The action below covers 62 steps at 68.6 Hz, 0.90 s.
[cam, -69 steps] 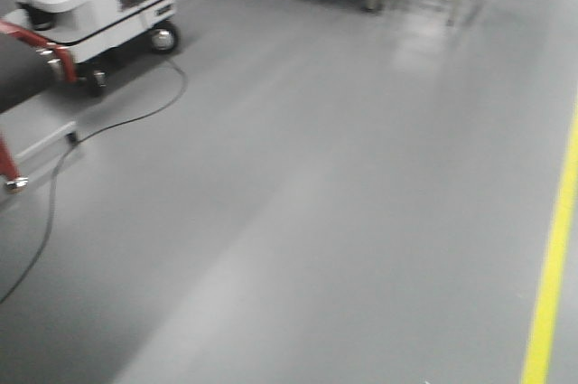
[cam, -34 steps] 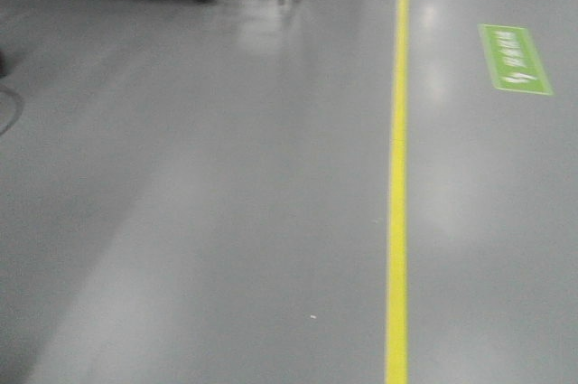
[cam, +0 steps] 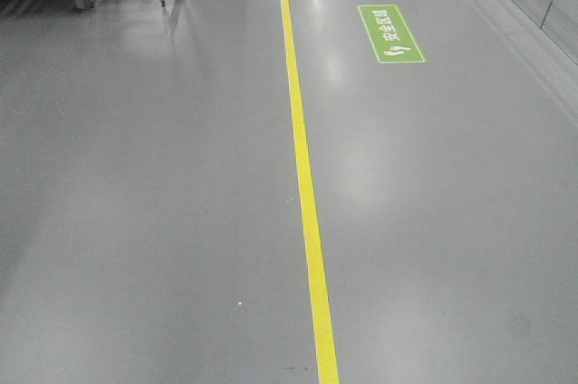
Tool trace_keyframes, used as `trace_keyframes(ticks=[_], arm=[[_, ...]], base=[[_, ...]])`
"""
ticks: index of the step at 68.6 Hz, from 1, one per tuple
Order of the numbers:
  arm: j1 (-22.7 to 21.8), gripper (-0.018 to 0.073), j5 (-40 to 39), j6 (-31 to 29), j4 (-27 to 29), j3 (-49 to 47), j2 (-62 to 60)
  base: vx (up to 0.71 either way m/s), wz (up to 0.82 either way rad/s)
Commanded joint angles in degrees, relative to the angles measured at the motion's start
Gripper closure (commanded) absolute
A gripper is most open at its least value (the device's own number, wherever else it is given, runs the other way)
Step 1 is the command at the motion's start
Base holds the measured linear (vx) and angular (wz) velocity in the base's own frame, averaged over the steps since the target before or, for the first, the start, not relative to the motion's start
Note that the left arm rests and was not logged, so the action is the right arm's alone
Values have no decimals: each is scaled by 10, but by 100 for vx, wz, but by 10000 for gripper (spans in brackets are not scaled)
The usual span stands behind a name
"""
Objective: Pour parts from conveyor to right shelf
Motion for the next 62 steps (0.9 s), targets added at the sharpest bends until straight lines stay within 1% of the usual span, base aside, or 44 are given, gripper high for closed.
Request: trace_keyframes(ticks=[1, 34, 62], arm=[[-2, 565, -47, -2, -1, -15, 7], [-2, 565, -47, -2, -1, -15, 7], [-2, 565, -47, -2, -1, -15, 7]], base=[[0, -15], [9, -3], [27, -9]])
